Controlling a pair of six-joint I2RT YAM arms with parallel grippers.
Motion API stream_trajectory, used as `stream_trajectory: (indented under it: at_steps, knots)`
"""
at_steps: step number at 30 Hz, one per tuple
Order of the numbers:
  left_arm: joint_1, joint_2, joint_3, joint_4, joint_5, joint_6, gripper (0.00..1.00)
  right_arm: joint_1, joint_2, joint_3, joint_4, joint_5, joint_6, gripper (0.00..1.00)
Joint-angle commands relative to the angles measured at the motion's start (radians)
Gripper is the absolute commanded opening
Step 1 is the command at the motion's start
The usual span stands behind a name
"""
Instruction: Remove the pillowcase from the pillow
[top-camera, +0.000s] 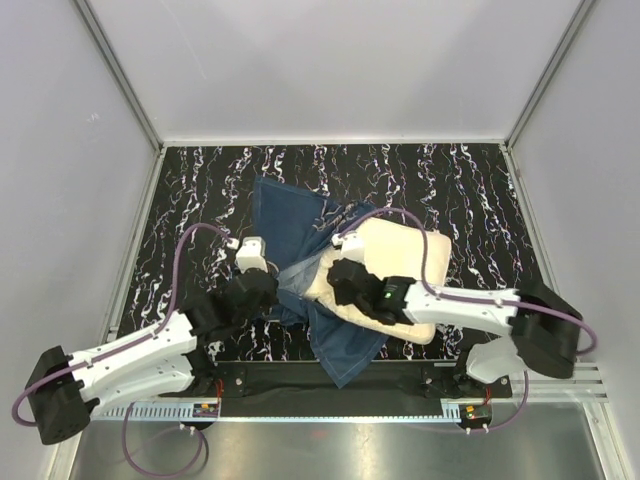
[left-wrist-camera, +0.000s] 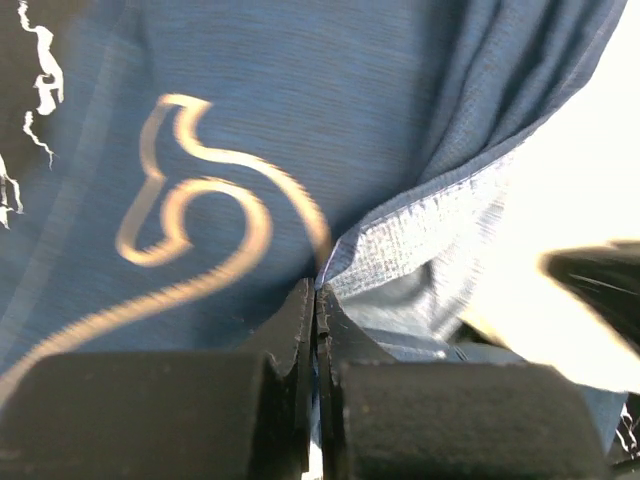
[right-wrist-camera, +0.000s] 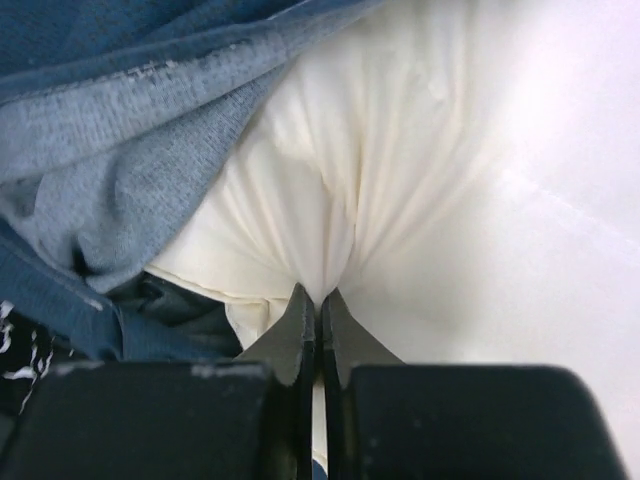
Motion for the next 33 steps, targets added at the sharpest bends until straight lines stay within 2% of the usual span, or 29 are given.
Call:
stream_trajectory:
  at_steps: [1, 7, 11, 13, 16, 17, 18, 21, 22, 23, 24, 25, 29, 33]
  knots:
    - [0.072, -0.018, 0.029, 0.025, -0.017, 0.06, 0.0, 0.017, -0.239, 0.021, -0.294, 0.066, 0.014, 0.0]
    - [0.247, 0.016, 0.065, 0.058, 0.043, 0.129, 0.0, 0.017, -0.656, 0.072, -0.583, 0.225, 0.044, 0.0]
    - [0.32, 0.02, 0.079, 0.068, 0.082, 0.149, 0.0, 0.018, -0.784, 0.084, -0.786, 0.314, 0.124, 0.0]
    - [0.34, 0.019, 0.085, 0.077, 0.116, 0.153, 0.0, 0.017, -0.829, 0.072, -0.794, 0.293, 0.142, 0.0]
    - [0.341, 0.022, 0.082, 0.096, 0.153, 0.153, 0.0, 0.018, -0.799, 0.017, -0.688, 0.201, 0.118, 0.0]
    - [0.341, 0.031, 0.082, 0.097, 0.168, 0.153, 0.0, 0.017, -0.769, 0.005, -0.648, 0.146, 0.101, 0.04]
    - [0.341, 0.034, 0.08, 0.097, 0.171, 0.151, 0.0, 0.017, -0.695, -0.014, -0.605, 0.117, 0.093, 0.23]
    - [0.341, 0.037, 0.073, 0.099, 0.184, 0.154, 0.0, 0.026, -0.535, -0.017, -0.42, 0.014, 0.067, 0.53]
    - [0.341, 0.036, 0.073, 0.099, 0.187, 0.156, 0.0, 0.059, -0.499, -0.008, -0.343, 0.006, 0.061, 0.7]
    - [0.341, 0.036, 0.073, 0.096, 0.193, 0.16, 0.0, 0.084, -0.466, 0.006, -0.314, 0.023, 0.047, 0.81]
    - [0.341, 0.037, 0.074, 0.096, 0.196, 0.163, 0.0, 0.115, -0.4, 0.041, -0.289, 0.037, 0.035, 0.85]
    - [0.341, 0.042, 0.076, 0.091, 0.198, 0.166, 0.0, 0.162, -0.364, 0.066, -0.265, 0.052, 0.027, 0.99]
    - [0.341, 0.053, 0.083, 0.096, 0.217, 0.174, 0.0, 0.263, -0.199, 0.188, -0.241, 0.097, -0.009, 1.0]
    - [0.341, 0.057, 0.085, 0.108, 0.234, 0.172, 0.0, 0.343, -0.055, 0.228, -0.209, 0.118, -0.011, 1.0]
